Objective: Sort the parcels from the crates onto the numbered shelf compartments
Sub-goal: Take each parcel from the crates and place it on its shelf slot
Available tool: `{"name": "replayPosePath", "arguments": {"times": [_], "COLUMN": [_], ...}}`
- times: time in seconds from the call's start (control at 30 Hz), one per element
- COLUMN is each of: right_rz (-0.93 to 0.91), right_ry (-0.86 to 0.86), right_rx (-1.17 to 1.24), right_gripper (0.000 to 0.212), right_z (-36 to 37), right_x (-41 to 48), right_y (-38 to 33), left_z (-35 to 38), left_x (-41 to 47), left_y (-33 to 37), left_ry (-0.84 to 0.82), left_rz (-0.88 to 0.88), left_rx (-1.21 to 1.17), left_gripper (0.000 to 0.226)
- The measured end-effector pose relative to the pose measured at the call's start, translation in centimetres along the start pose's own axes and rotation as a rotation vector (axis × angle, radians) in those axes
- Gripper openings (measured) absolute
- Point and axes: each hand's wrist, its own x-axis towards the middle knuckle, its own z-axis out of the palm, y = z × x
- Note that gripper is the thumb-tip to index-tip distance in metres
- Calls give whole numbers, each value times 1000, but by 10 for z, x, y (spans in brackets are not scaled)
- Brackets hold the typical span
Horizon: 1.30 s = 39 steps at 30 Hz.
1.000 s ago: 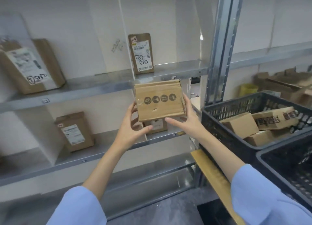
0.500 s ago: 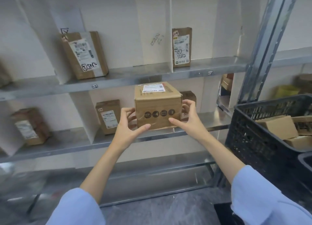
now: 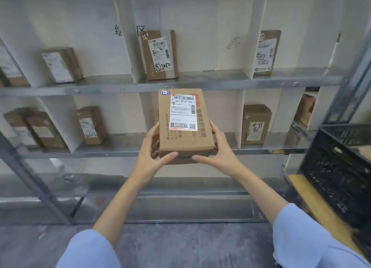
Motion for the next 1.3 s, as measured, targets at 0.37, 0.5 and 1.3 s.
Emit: {"name": "replayPosePath", "arguments": {"times": [0.37,0.5,1.3], "right_rz": [10,-5,-168], "right_ry": [-51,-49,-238], "right_rx": [125,143,206], "right_gripper": [83,80,95], "right_z": [79,98,239], "right_x": [-24,-22,133], "right_y": [-39,-55,-100], "left_z": [-72,-94,-241], "left_x": [-67,-82,-27], "left_y": [5,10,-37], "left_ry": [76,117,452], "left_rz": [-25,-31,13], "left_rx": [58,69,255], "left_gripper": [81,91,88]}}
